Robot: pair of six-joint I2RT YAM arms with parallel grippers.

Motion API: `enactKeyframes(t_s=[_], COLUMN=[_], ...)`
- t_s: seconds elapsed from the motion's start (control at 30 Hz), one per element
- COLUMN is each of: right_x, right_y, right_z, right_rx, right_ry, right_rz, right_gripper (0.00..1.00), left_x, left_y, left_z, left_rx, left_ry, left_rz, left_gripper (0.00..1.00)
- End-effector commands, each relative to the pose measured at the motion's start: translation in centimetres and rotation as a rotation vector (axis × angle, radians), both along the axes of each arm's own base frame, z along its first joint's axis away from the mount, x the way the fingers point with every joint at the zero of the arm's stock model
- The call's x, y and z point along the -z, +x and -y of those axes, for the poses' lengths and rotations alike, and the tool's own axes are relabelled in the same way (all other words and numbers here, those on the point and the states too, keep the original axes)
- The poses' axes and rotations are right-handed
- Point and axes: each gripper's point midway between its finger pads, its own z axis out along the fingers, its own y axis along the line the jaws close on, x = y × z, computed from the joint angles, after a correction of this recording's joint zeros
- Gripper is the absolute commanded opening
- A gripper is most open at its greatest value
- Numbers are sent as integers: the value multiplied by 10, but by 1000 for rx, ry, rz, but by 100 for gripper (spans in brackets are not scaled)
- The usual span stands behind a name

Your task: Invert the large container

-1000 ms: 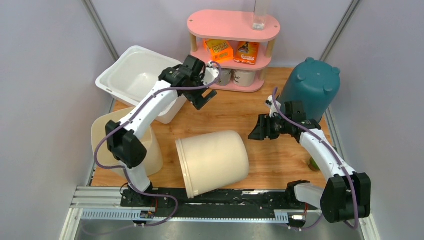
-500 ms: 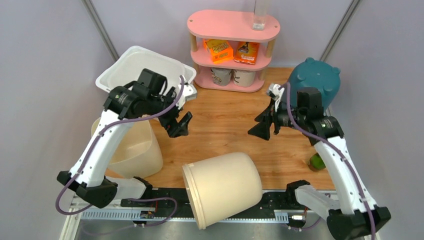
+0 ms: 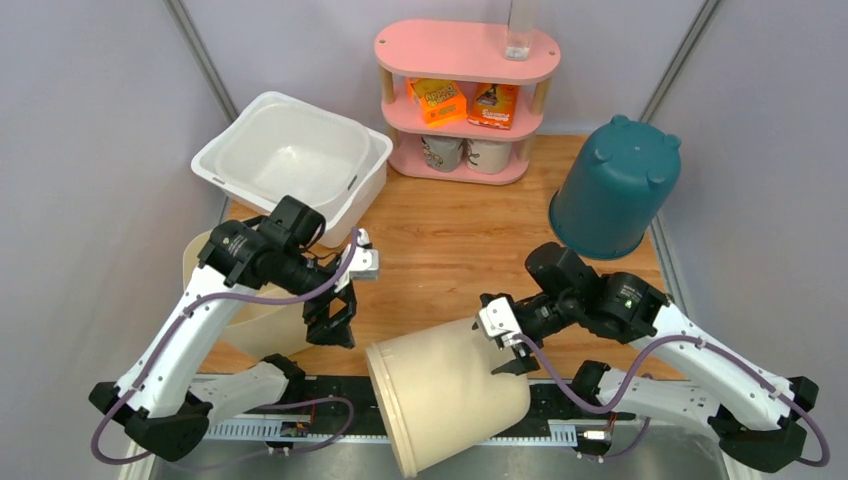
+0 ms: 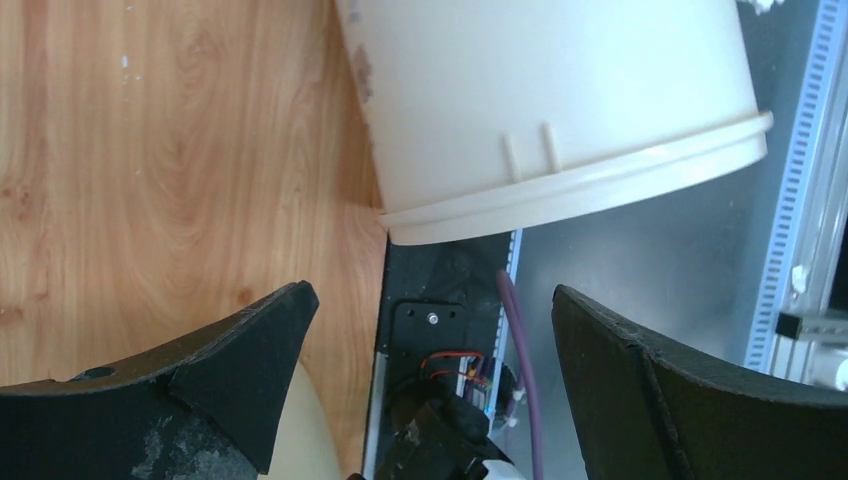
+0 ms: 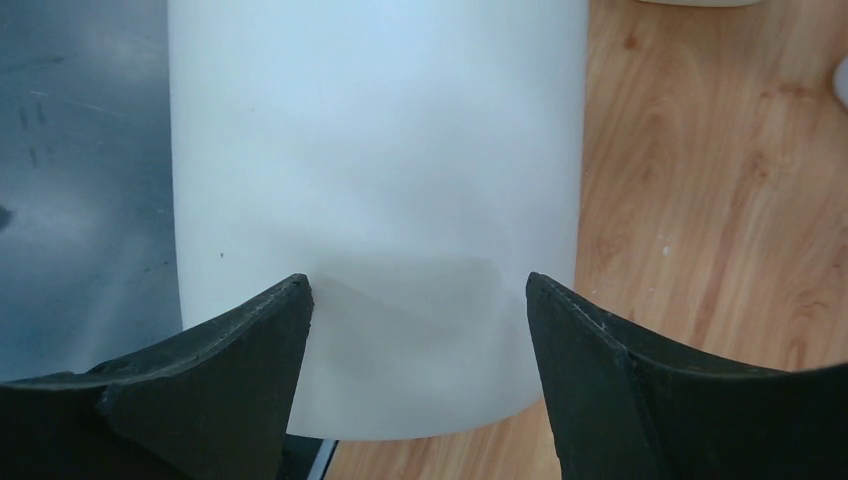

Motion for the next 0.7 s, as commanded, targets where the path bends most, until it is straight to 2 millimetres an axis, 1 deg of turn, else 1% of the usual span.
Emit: enactKeyframes(t_s=[0.0,0.07,0.2,0.27,0.37,0.47,0.57,0.63,0.67], right_x=[27,29,33,34,32,29,32,34,35], right_y=[48,65,96,107,116,124,129,133,135], right_z=[-7,-8,2,3,-2,-5,-4,-1,-1], right_rx=[197,331,519,582,616,641,670,694,702], right_ry=[-64,-63,-99,-113,-103,-74,-80,-87,-90], right_rz=[139,101,33,-22,-100,-116,-137,-154,-162], right_gripper=[82,82,82,82,81,81,82,82,82], left_x=[5,8,7,7,1,-8,-13,-12,-8], left_y=[-16,-17,-14,-12,-2,12,20,19,10], left_z=[-1,-2,-5,-4,2,13,21,26,25], left_rx=[118,123,129,126,132,228,373,494,557], left_ry=[-13,3,11,7,-18,-70,-81,-79,-71], left_rz=[41,40,80,103,176,357,528,602,597], left_gripper=[100,100,100,100,100,99,94,90,88])
